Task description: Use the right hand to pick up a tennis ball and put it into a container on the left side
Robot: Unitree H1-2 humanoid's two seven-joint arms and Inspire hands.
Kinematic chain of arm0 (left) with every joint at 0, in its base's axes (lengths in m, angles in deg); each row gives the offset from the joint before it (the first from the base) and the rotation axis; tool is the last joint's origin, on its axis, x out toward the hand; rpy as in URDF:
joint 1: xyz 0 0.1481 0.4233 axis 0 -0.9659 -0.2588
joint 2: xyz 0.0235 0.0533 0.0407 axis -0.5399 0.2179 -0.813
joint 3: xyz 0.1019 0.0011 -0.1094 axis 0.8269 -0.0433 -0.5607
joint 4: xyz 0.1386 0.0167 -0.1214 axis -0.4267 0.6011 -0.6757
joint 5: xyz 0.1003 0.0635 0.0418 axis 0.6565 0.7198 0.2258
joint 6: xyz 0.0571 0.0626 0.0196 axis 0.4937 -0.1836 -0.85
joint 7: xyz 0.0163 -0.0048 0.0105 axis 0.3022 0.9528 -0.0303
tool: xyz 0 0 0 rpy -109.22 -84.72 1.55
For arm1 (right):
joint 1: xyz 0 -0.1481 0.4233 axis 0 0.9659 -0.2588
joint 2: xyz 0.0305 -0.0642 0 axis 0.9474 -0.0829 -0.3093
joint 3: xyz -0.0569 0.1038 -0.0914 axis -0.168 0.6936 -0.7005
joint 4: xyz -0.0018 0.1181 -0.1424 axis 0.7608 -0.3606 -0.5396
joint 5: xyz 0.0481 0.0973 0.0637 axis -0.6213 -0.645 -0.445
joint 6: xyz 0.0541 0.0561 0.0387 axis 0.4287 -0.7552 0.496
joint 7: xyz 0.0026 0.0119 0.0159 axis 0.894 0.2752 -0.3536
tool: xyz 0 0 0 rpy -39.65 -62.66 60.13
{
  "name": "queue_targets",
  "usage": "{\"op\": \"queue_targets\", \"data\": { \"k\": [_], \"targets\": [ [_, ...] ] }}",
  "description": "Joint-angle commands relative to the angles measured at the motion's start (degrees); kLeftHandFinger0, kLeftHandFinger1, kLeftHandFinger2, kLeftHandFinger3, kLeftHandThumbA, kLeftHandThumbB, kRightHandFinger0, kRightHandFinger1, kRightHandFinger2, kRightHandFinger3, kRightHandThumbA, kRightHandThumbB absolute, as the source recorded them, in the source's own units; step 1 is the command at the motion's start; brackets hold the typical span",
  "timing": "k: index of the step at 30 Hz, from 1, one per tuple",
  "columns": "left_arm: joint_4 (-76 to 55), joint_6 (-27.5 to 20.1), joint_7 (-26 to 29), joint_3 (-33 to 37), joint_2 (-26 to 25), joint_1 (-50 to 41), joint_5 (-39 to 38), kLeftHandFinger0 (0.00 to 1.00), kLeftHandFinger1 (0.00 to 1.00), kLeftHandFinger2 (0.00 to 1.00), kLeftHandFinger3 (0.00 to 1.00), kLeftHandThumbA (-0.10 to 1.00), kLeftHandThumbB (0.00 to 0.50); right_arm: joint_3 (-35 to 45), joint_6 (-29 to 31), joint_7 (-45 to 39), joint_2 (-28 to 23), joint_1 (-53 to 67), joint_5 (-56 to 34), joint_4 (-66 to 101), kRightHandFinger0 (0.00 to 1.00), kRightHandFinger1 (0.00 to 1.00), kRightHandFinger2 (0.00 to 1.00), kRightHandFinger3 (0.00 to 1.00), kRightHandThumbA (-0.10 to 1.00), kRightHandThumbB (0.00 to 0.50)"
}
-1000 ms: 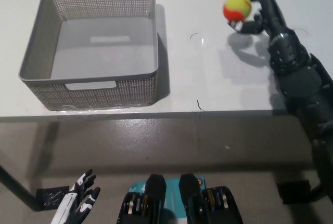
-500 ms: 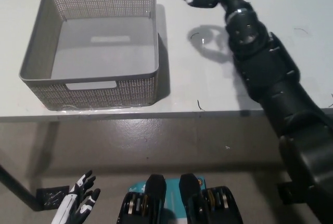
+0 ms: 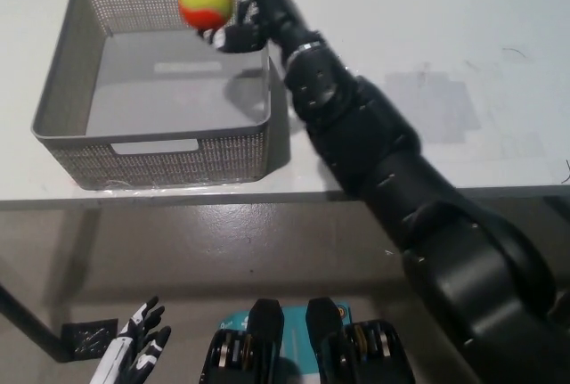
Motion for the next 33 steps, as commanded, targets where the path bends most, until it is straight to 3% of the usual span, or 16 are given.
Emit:
{"op": "queue_targets", "data": {
  "k": [1, 3, 6, 7, 8, 10, 11, 12, 13, 14, 15, 16, 18, 22, 33],
  "targets": [
    [-1.48, -0.11, -1.45, 0.35, -0.50, -0.02, -0.92, 1.00, 1.00, 1.00, 1.00, 0.78, 0.344, -1.51, 2.84, 0.74, 1.95, -4.95, 1.12, -0.91, 0.01, 0.42, 0.79, 0.55, 0.43, 0.000],
    [-1.48, 0.04, -1.57, 0.35, -0.57, 0.04, -0.89, 1.00, 1.00, 1.00, 1.00, 0.78, 0.342, -2.19, 2.84, 1.02, 2.38, -5.11, 1.48, -1.66, 0.02, 0.46, 0.83, 0.74, 0.45, 0.000],
    [-1.08, -0.64, -1.90, 0.30, -0.51, 0.13, -1.17, 1.00, 1.00, 1.00, 1.00, 0.76, 0.336, -4.16, 1.77, 1.81, 3.23, -5.32, 2.87, -2.54, 0.02, 0.47, 0.84, 0.77, 0.46, 0.000],
    [-1.00, -0.72, -1.92, 0.29, -0.51, 0.16, -1.16, 1.00, 1.00, 1.00, 1.00, 0.76, 0.336, -4.35, 1.63, 1.75, 3.28, -5.37, 2.85, -2.67, 0.04, 0.48, 0.84, 0.77, 0.49, 0.000],
    [-0.93, -0.93, -1.83, 0.31, -0.55, 0.22, -0.94, 1.00, 1.00, 1.00, 1.00, 0.76, 0.335, -4.65, 1.14, 1.65, 3.42, -5.34, 2.88, -2.84, 0.08, 0.46, 0.77, 0.69, 0.55, 0.000],
    [-0.83, -1.20, -1.86, 0.34, -0.51, 0.23, -0.82, 1.00, 1.00, 1.00, 1.00, 0.76, 0.334, -4.99, 0.15, 1.65, 3.28, -5.01, 3.01, -2.44, 0.30, 0.49, 0.69, 0.68, 0.70, 0.140],
    [-0.68, -1.49, -1.90, 0.35, -0.50, 0.27, -0.82, 1.00, 1.00, 1.00, 1.00, 0.76, 0.333, -4.91, -0.59, 1.41, 3.18, -4.85, 2.87, -2.05, 0.27, 0.40, 0.53, 0.56, 0.74, 0.143],
    [-0.73, -1.38, -2.08, 0.42, -0.53, 0.29, -0.91, 1.00, 1.00, 1.00, 1.00, 0.76, 0.326, -5.25, -1.10, 1.35, 3.02, -4.81, 3.27, -1.90, 0.36, 0.49, 0.65, 0.66, 0.76, 0.179],
    [-1.03, -0.98, -2.13, 0.51, -0.62, 0.21, -0.72, 1.00, 1.00, 1.00, 1.00, 0.77, 0.325, -5.47, -1.55, 1.05, 2.90, -4.72, 3.56, -1.64, 0.44, 0.54, 0.69, 0.74, 0.79, 0.206],
    [-1.12, -0.65, -2.40, 0.55, -0.75, 0.25, -0.85, 1.00, 1.00, 1.00, 1.00, 0.78, 0.332, -6.22, -2.22, 0.47, 2.66, -4.81, 4.33, -1.56, 0.63, 0.76, 0.89, 0.96, 0.85, 0.245],
    [-1.21, -0.35, -2.46, 0.58, -0.81, 0.29, -0.80, 1.00, 1.00, 1.00, 1.00, 0.79, 0.340, -6.56, -2.53, 0.24, 2.56, -4.84, 4.65, -1.51, 0.85, 1.00, 1.00, 1.00, 0.87, 0.291],
    [-1.19, -0.41, -2.40, 0.60, -0.83, 0.32, -0.67, 1.00, 1.00, 1.00, 1.00, 0.79, 0.340, -7.46, -3.06, -1.05, 2.05, -4.85, 5.32, -1.42, 1.00, 1.00, 1.00, 1.00, 0.94, 0.314],
    [-1.17, -0.49, -2.49, 0.62, -0.94, 0.45, -0.67, 1.00, 1.00, 1.00, 1.00, 0.79, 0.336, -8.13, -3.48, -2.15, 1.46, -4.81, 5.55, -1.30, 1.00, 1.00, 1.00, 1.00, 1.00, 0.360],
    [-1.23, -0.56, -2.34, 0.49, -0.73, 0.47, -0.56, 1.00, 1.00, 1.00, 1.00, 0.79, 0.333, -9.68, -4.62, -2.91, 0.32, -4.33, 6.55, 0.64, 1.00, 1.00, 1.00, 1.00, 1.00, 0.424],
    [-1.28, -0.12, -2.96, 0.37, -0.65, 0.62, -1.21, 1.00, 1.00, 1.00, 1.00, 0.77, 0.336, -8.59, -7.23, -4.58, -1.65, -3.62, 5.72, 6.00, 1.00, 1.00, 1.00, 1.00, 1.00, 0.440]
  ]
}}
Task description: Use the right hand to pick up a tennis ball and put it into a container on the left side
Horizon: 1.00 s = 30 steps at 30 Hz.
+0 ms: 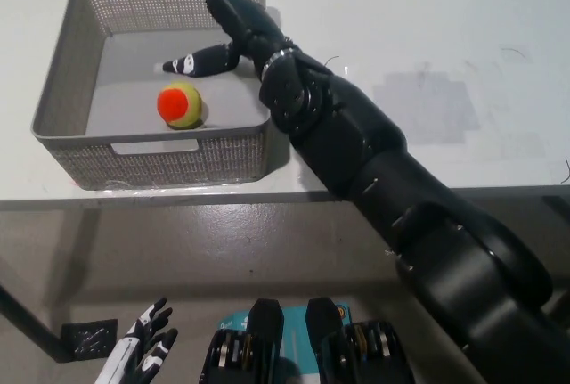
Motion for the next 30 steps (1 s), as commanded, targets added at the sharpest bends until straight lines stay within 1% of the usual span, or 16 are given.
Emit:
{"op": "queue_targets", "data": {
  "k": [1, 4, 6, 8, 10, 11, 13, 15, 17, 18, 19, 21, 22, 25, 26, 30],
  "targets": [
    [-1.40, 0.06, -0.91, 0.12, -0.68, 0.42, -0.68, 1.00, 1.00, 1.00, 1.00, 0.77, 0.334, 1.13, -2.20, -1.14, -0.94, -3.15, -0.17, 4.18, 1.00, 1.00, 1.00, 1.00, 1.00, 0.417],
    [-1.53, 0.54, -1.08, 0.13, -0.66, 0.40, -0.89, 1.00, 1.00, 1.00, 1.00, 0.77, 0.341, 2.58, -2.27, -1.48, -2.14, -2.08, -1.08, 8.30, 1.00, 1.00, 1.00, 1.00, 1.00, 0.405],
    [-1.41, 0.42, -1.04, 0.20, -0.77, 0.47, -0.62, 1.00, 1.00, 1.00, 1.00, 0.77, 0.332, 3.54, -1.75, -0.78, -3.42, -1.22, -1.03, 11.29, 1.00, 1.00, 1.00, 1.00, 1.00, 0.401],
    [-1.06, 0.22, -0.98, 0.13, -0.82, 0.64, -0.62, 1.00, 1.00, 1.00, 1.00, 0.77, 0.325, 4.57, -1.82, -0.73, -4.80, -0.05, -1.13, 15.21, 1.00, 1.00, 1.00, 1.00, 1.00, 0.413],
    [-0.83, -0.03, -0.88, 0.20, -0.96, 0.86, -0.27, 1.00, 1.00, 1.00, 1.00, 0.78, 0.323, 5.33, -2.43, -1.08, -5.94, 1.02, -1.11, 18.57, 1.00, 1.00, 1.00, 1.00, 1.00, 0.411],
    [-0.87, 0.00, -1.12, 0.16, -0.95, 0.84, -0.67, 1.00, 1.00, 1.00, 1.00, 0.78, 0.324, 6.16, -2.32, -1.60, -6.68, 1.89, -1.78, 20.95, 1.00, 1.00, 1.00, 1.00, 1.00, 0.400],
    [-1.00, -0.33, -0.96, 0.21, -0.98, 0.80, -0.40, 1.00, 1.00, 1.00, 1.00, 0.78, 0.318, 8.32, -3.93, -2.79, -8.46, 4.72, -3.29, 28.38, 1.00, 1.00, 1.00, 1.00, 1.00, 0.388],
    [-0.77, -1.25, -0.99, 0.25, -1.16, 0.41, -0.29, 1.00, 1.00, 1.00, 1.00, 0.78, 0.303, 9.34, -6.36, -4.48, -10.00, 7.43, -3.78, 34.79, 1.00, 1.00, 1.00, 1.00, 1.00, 0.405],
    [-0.94, -0.89, -0.41, 0.31, -1.11, 0.25, 0.59, 1.00, 1.00, 1.00, 1.00, 0.81, 0.319, 11.45, -9.04, -5.78, -11.49, 10.68, -5.47, 42.87, 1.00, 1.00, 1.00, 1.00, 1.00, 0.419],
    [-1.00, -0.83, -0.40, 0.28, -1.12, 0.08, 0.57, 1.00, 1.00, 1.00, 1.00, 0.81, 0.319, 11.75, -9.54, -5.99, -11.55, 11.25, -5.64, 44.11, 1.00, 1.00, 1.00, 1.00, 1.00, 0.419],
    [-0.84, -0.45, -0.34, 0.18, -0.99, 0.23, 0.46, 1.00, 1.00, 1.00, 1.00, 0.81, 0.333, 13.21, -10.91, -6.91, -12.61, 13.14, -6.89, 49.16, 1.00, 1.00, 1.00, 1.00, 1.00, 0.410],
    [-0.78, -0.40, -0.47, 0.17, -0.91, 0.14, 0.24, 1.00, 1.00, 1.00, 1.00, 0.81, 0.328, 15.06, -11.01, -7.70, -13.86, 15.48, -8.79, 54.18, 1.00, 1.00, 1.00, 1.00, 1.00, 0.402],
    [-0.72, -0.34, -0.51, 0.12, -0.85, 0.20, 0.08, 1.00, 1.00, 1.00, 1.00, 0.81, 0.330, 15.74, -11.40, -8.00, -14.37, 16.53, -9.46, 56.43, 1.00, 1.00, 1.00, 1.00, 1.00, 0.407],
    [-1.34, 0.32, -0.37, 0.17, -0.83, -0.17, 0.37, 1.00, 1.00, 1.00, 1.00, 0.81, 0.324, 17.09, -13.58, -8.89, -16.01, 20.41, -9.66, 64.37, 1.00, 1.00, 1.00, 1.00, 1.00, 0.391],
    [-1.15, 0.06, -0.29, 0.15, -0.92, -0.01, 0.52, 1.00, 1.00, 1.00, 1.00, 0.82, 0.321, 18.07, -14.02, -9.10, -16.28, 22.49, -11.06, 68.03, 1.00, 1.00, 1.00, 1.00, 1.00, 0.352],
    [-0.51, -0.88, -0.42, 0.16, -0.80, -0.37, 0.17, 1.00, 1.00, 1.00, 1.00, 0.81, 0.297, 20.19, -13.23, -10.09, -16.49, 30.26, -16.56, 77.58, 1.00, 1.00, 1.00, 1.00, 1.00, 0.363]
  ]
}}
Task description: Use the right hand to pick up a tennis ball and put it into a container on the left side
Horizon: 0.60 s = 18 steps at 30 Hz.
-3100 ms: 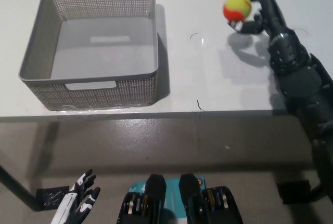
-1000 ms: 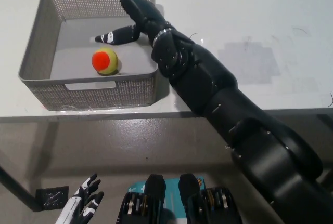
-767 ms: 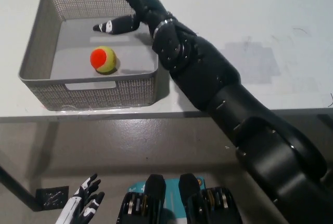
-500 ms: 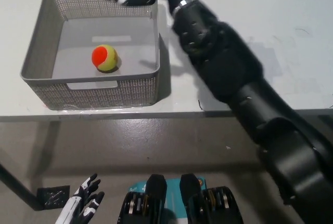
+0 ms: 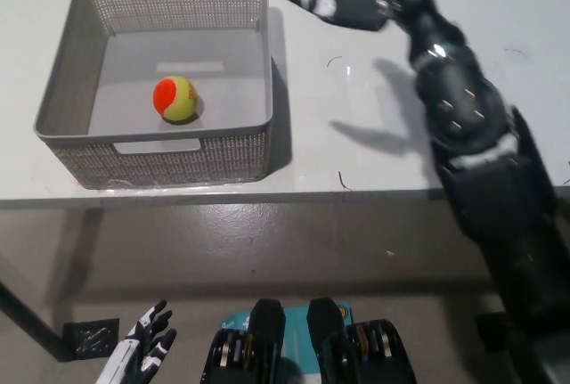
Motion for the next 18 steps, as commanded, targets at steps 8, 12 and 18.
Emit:
{"op": "queue_targets", "data": {
  "k": [8, 12, 18],
  "targets": [
    [-0.14, -2.02, 0.03, -0.04, -0.70, -0.22, 0.12, 1.00, 1.00, 1.00, 1.00, 0.85, 0.324, 6.32, 0.15, -4.90, -2.66, 22.63, -15.50, 32.26, 1.00, 1.00, 1.00, 1.00, 1.00, 0.346],
    [0.17, -3.05, -0.18, -0.01, -0.75, -0.52, -0.14, 1.00, 1.00, 1.00, 1.00, 0.86, 0.309, 6.32, 1.70, -4.68, -1.95, 30.10, -16.32, 32.87, 1.00, 1.00, 1.00, 1.00, 1.00, 0.334],
    [0.64, -3.09, 0.17, -0.09, -0.72, 0.00, 0.17, 1.00, 1.00, 1.00, 1.00, 0.87, 0.328, 7.33, 5.83, -6.61, -1.16, 39.99, -22.69, 29.61, 1.00, 1.00, 1.00, 1.00, 1.00, 0.196]
  ]
}}
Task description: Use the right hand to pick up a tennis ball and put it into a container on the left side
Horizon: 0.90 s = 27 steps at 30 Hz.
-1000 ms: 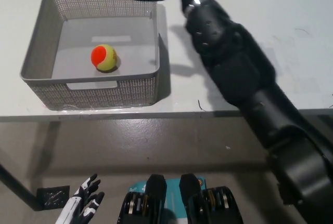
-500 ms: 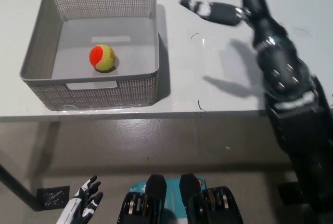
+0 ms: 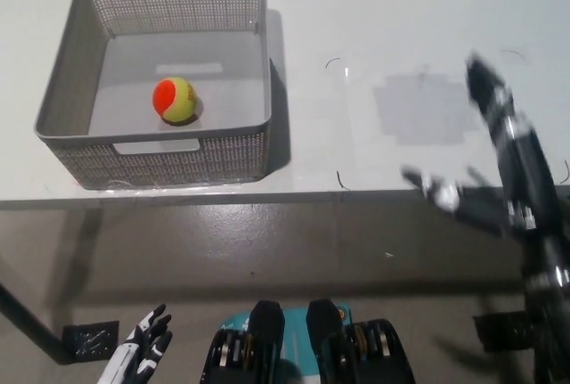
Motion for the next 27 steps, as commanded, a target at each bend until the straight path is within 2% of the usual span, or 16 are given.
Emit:
{"op": "queue_targets", "data": {
  "k": [1, 3, 4, 5, 9, 15, 19, 27],
  "targets": [
    [0.21, -2.91, 0.10, -0.16, -0.59, 0.42, -0.14, 1.00, 1.00, 1.00, 1.00, 0.86, 0.332, 1.46, 5.98, -2.70, 0.56, 2.96, -8.65, -1.23, 1.00, 1.00, 1.00, 1.00, 1.00, 0.201],
    [0.24, -3.04, -0.08, -0.19, -0.59, 0.41, -0.41, 1.00, 1.00, 1.00, 1.00, 0.86, 0.331, 1.26, 7.21, -2.96, 0.50, 5.37, -8.13, -3.69, 1.00, 1.00, 1.00, 1.00, 1.00, 0.208],
    [0.23, -3.16, -0.12, -0.17, -0.60, 0.41, -0.44, 1.00, 1.00, 1.00, 1.00, 0.86, 0.330, 1.29, 8.55, -3.07, 0.58, 6.08, -8.29, -5.01, 1.00, 1.00, 1.00, 1.00, 1.00, 0.188],
    [-0.28, -2.78, -0.18, -0.16, -0.57, 0.28, -0.49, 1.00, 1.00, 1.00, 1.00, 0.87, 0.329, 1.29, 10.85, -3.70, 0.78, 7.66, -9.17, -7.94, 1.00, 1.00, 1.00, 1.00, 1.00, 0.206],
    [-0.65, -3.00, -0.10, -0.27, -0.49, 0.13, -0.62, 1.00, 1.00, 1.00, 1.00, 0.89, 0.321, 1.16, 16.80, -5.49, 1.14, 9.99, -10.93, -15.00, 1.00, 1.00, 1.00, 1.00, 1.00, 0.178],
    [-0.17, -3.62, -0.10, -0.38, -0.70, 1.45, -0.61, 1.00, 1.00, 1.00, 1.00, 0.98, 0.320, 0.17, 19.01, -6.17, 1.13, 11.05, -9.33, -21.61, 1.00, 1.00, 1.00, 1.00, 1.00, 0.225],
    [-0.06, -3.61, -0.35, -0.38, -0.71, 1.98, -0.88, 1.00, 1.00, 1.00, 1.00, 0.98, 0.317, -0.20, 20.60, -6.39, 0.63, 12.01, -8.30, -25.64, 1.00, 1.00, 1.00, 1.00, 1.00, 0.243],
    [0.33, -3.76, -0.35, -0.45, -0.60, 3.13, -1.02, 1.00, 1.00, 1.00, 1.00, 0.98, 0.323, 0.05, 22.03, -7.50, 0.01, 11.42, -8.64, -31.92, 1.00, 1.00, 1.00, 1.00, 1.00, 0.220]
  ]
}}
